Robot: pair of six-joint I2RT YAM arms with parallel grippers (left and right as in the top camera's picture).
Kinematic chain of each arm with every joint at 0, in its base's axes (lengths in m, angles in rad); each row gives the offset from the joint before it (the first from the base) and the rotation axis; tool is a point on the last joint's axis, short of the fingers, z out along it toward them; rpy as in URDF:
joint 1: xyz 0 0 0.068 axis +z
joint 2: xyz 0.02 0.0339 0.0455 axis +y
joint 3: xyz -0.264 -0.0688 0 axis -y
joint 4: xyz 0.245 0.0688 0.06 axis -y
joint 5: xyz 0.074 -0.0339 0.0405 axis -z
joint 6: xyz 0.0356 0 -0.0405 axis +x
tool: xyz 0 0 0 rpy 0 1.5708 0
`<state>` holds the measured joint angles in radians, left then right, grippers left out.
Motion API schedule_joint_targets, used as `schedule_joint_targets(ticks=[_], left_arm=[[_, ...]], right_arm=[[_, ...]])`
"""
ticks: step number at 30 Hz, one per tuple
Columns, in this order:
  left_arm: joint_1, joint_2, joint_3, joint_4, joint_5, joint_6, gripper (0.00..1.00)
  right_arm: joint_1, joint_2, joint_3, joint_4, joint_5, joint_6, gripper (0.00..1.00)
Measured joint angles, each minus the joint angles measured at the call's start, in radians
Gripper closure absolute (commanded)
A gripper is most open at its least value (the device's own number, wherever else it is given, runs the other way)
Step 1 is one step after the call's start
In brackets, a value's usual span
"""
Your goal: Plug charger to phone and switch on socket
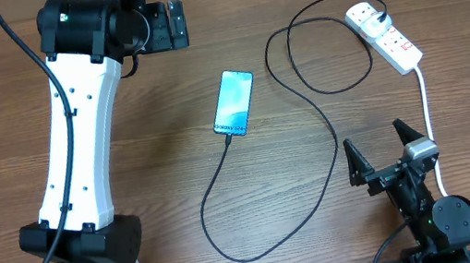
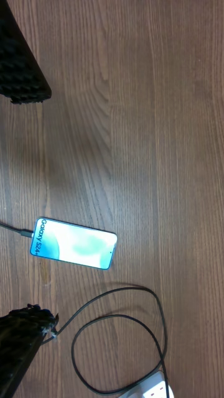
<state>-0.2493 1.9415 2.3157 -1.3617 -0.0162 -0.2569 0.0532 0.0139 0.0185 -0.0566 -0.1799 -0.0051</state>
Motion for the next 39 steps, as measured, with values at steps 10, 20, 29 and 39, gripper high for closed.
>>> schedule_joint_targets(ticks=[10, 20, 29, 39], left_arm=[[0.000, 0.000, 0.000, 0.000, 0.000, 0.000, 0.00], [0.000, 0.000, 0.000, 0.000, 0.000, 0.000, 0.00], [0.000, 0.000, 0.000, 0.000, 0.000, 0.000, 0.00], [0.000, 0.000, 0.000, 0.000, 0.000, 0.000, 0.00]], right_arm=[[0.000, 0.000, 0.000, -0.016, 0.008, -0.078, 0.00], [0.000, 0.000, 0.000, -0.020, 0.027, -0.076, 0.00], [0.000, 0.000, 0.000, -0.024, 0.046, -0.034, 0.00], [0.000, 0.020, 0.000, -0.024, 0.057, -0.013, 0.00]])
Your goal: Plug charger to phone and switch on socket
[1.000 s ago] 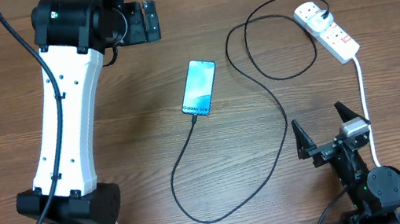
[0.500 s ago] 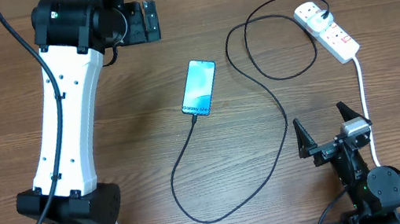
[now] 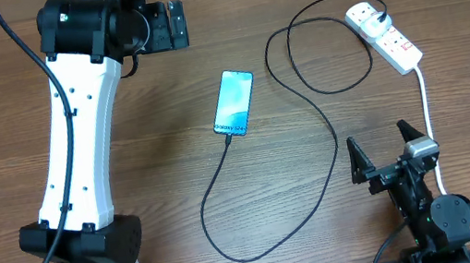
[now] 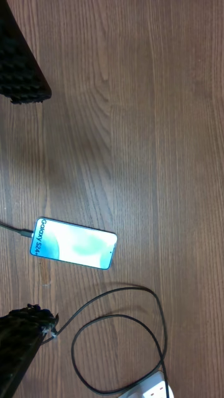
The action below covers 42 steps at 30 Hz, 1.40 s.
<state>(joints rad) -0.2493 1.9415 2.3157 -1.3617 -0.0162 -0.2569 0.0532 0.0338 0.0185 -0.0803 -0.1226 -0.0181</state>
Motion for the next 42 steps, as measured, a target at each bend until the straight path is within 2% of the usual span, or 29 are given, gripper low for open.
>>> schedule_joint_targets(ticks=[7, 10, 17, 30, 34, 42], left_arm=[[0.000, 0.000, 0.000, 0.000, 0.000, 0.000, 0.00], [0.000, 0.000, 0.000, 0.000, 0.000, 0.000, 0.00], [0.000, 0.000, 0.000, 0.000, 0.000, 0.000, 0.00], [0.000, 0.000, 0.000, 0.000, 0.000, 0.000, 0.00], [0.000, 0.000, 0.000, 0.000, 0.000, 0.000, 0.00], [0.000, 0.000, 0.000, 0.000, 0.000, 0.000, 0.00]], right_arm=[[0.000, 0.148, 0.000, 0.001, 0.002, -0.009, 0.00], [0.000, 0.209, 0.000, 0.056, 0.012, -0.008, 0.00], [0.000, 0.224, 0.000, 0.117, 0.025, -0.009, 0.00], [0.000, 0.212, 0.000, 0.061, 0.026, -0.023, 0.00], [0.000, 0.128, 0.000, 0.000, 0.025, -0.029, 0.00], [0.000, 0.001, 0.000, 0.000, 0.024, -0.064, 0.00]])
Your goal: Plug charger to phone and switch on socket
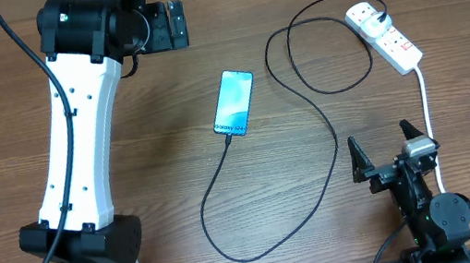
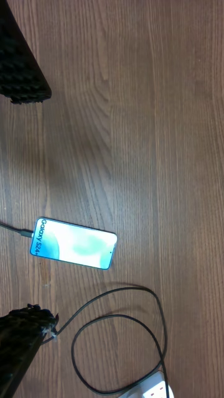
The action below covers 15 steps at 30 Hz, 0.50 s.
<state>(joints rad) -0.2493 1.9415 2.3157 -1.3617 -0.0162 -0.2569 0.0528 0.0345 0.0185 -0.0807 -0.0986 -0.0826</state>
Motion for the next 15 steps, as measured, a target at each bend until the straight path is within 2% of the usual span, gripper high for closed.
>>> schedule_joint_targets(ticks=[15], left_arm=[[0.000, 0.000, 0.000, 0.000, 0.000, 0.000, 0.00]], right_arm=[[0.000, -0.020, 0.000, 0.000, -0.001, -0.041, 0.00]])
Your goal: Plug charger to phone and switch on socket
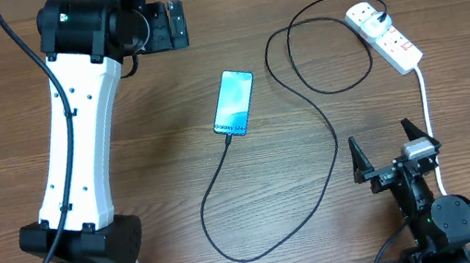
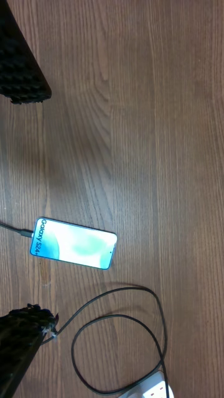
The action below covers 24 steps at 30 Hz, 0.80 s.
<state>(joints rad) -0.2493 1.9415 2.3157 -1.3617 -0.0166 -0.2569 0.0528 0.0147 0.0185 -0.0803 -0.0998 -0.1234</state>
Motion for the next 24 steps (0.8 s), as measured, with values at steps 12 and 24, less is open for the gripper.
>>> schedule_joint_targets(ticks=[12, 24], left_arm=[[0.000, 0.000, 0.000, 0.000, 0.000, 0.000, 0.00], [0.000, 0.000, 0.000, 0.000, 0.000, 0.000, 0.00]], right_arm=[[0.000, 0.000, 0.000, -0.002, 0.027, 0.046, 0.00], [0.000, 0.000, 0.000, -0.003, 0.030, 0.064, 0.00]])
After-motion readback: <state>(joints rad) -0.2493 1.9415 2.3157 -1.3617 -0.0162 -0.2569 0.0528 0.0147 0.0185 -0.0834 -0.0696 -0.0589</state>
